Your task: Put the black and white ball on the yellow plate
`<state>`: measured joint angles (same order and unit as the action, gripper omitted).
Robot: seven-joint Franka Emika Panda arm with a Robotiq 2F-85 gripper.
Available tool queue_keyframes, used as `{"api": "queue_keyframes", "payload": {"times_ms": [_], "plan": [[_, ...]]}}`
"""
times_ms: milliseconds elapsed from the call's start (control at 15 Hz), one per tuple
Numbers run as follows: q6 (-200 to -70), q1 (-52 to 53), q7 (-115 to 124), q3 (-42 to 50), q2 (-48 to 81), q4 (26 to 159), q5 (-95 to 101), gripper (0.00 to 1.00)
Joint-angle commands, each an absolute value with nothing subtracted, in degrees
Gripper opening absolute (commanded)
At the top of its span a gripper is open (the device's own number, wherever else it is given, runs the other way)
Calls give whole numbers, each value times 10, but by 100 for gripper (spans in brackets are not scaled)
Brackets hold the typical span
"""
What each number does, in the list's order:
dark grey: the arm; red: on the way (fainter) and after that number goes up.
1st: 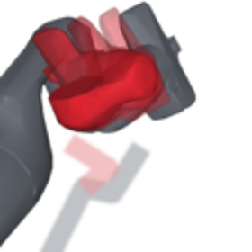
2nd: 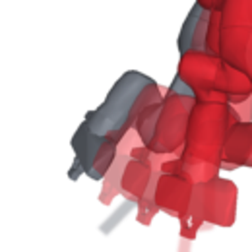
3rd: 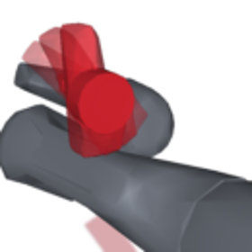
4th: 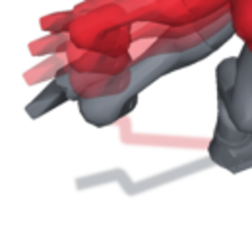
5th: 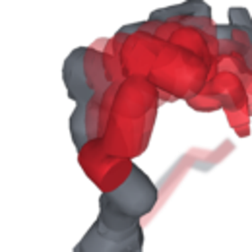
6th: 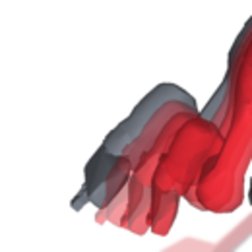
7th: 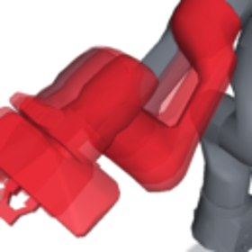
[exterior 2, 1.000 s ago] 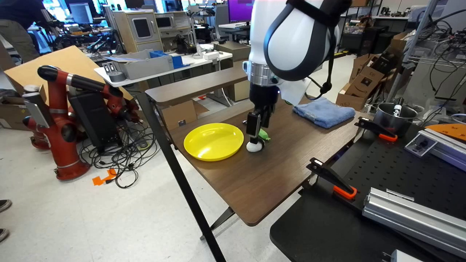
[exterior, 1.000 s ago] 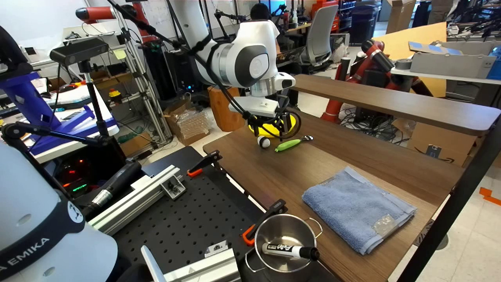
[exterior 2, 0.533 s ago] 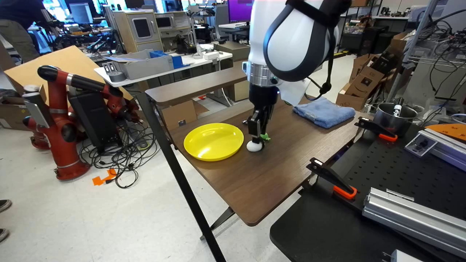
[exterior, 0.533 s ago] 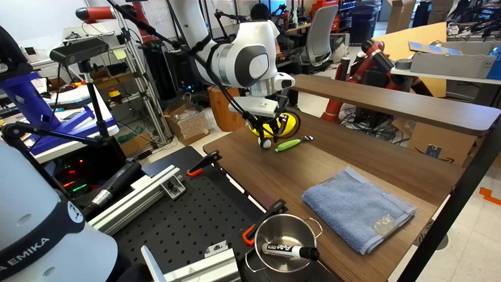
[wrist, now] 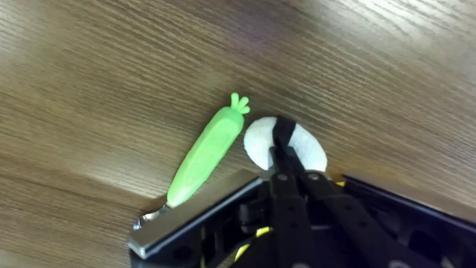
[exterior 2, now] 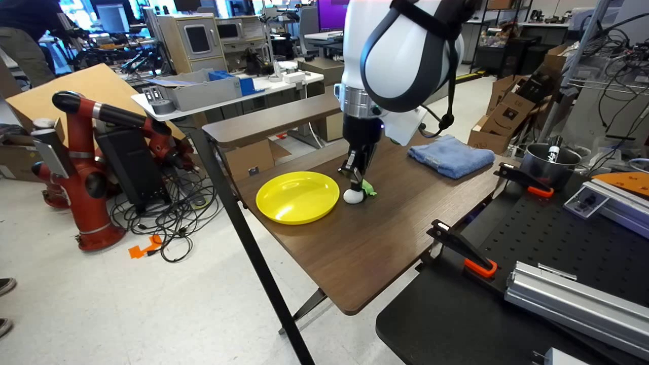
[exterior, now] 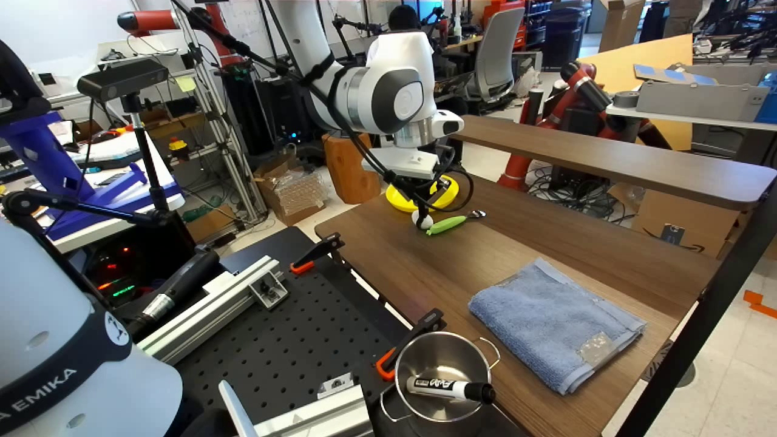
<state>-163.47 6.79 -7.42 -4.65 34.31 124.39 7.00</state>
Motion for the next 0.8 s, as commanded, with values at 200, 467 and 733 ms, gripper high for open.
{"api": "queue_keyframes", "payload": {"times_ms": [200, 467, 733], "plan": [[-1632, 51, -87, -51, 343, 1237, 71, 0], [-1650, 30, -97, -65, 320, 1259, 63, 0], [-1663, 6, -115, -88, 278, 1295, 53, 0]]}}
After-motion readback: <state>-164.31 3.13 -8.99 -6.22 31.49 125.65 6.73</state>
